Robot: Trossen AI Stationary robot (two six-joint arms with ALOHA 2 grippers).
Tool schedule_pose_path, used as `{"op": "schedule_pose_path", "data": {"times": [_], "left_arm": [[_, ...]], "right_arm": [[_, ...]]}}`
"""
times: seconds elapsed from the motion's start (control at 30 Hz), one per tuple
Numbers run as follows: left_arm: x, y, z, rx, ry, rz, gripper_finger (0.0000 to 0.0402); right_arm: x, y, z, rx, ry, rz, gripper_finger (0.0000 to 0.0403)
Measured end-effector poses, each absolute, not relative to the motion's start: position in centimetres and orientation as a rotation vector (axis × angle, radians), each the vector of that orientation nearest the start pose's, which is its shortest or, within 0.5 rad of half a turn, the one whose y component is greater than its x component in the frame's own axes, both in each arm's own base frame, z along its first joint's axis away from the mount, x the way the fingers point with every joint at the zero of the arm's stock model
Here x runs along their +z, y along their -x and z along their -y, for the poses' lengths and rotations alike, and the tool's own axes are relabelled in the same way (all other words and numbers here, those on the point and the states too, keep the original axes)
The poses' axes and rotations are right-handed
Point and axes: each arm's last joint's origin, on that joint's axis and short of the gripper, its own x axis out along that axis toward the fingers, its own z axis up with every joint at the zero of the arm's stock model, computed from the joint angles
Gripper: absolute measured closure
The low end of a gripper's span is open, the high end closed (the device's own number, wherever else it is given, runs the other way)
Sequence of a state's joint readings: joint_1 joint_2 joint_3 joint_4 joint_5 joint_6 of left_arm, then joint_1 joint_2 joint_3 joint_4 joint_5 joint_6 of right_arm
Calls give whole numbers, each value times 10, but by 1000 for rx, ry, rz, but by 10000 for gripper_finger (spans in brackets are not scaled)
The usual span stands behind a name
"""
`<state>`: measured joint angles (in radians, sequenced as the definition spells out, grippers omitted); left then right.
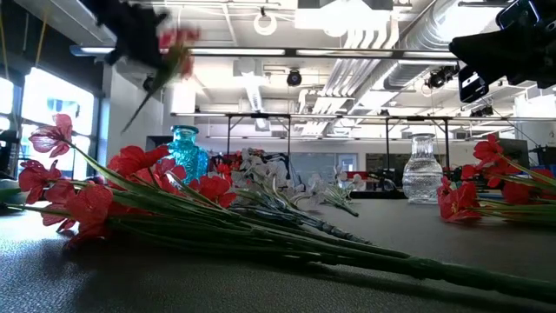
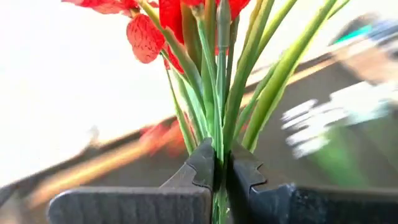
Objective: Sort flowers into vase by color
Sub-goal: Put the top left red flowers into the blue vase
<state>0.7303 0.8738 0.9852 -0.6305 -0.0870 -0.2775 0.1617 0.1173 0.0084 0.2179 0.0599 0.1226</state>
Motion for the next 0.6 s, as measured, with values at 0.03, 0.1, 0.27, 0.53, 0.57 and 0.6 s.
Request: {"op": "schedule_pose_path", "data": {"times": [0.03, 0.1, 0.27, 0.53, 0.57, 0.6], "left_arm": [[355, -125, -108, 793, 400, -307, 398], [370, -125, -94, 647, 352, -160, 398], [373, -137, -69, 367, 247, 72, 398], [332, -155, -58, 449, 179, 10, 398], [329, -156, -56, 450, 172, -1, 398], [327, -157, -54, 446, 161, -16, 398]], "right_arm": [[178, -103, -15, 108, -134, 102, 402], [178, -103, -15, 108, -134, 102, 402], [178, -103, -15, 108, -134, 102, 402], [178, -103, -15, 108, -134, 102, 402], [178, -103, -15, 108, -134, 101, 402], [178, -103, -15, 108, -134, 102, 402]]}}
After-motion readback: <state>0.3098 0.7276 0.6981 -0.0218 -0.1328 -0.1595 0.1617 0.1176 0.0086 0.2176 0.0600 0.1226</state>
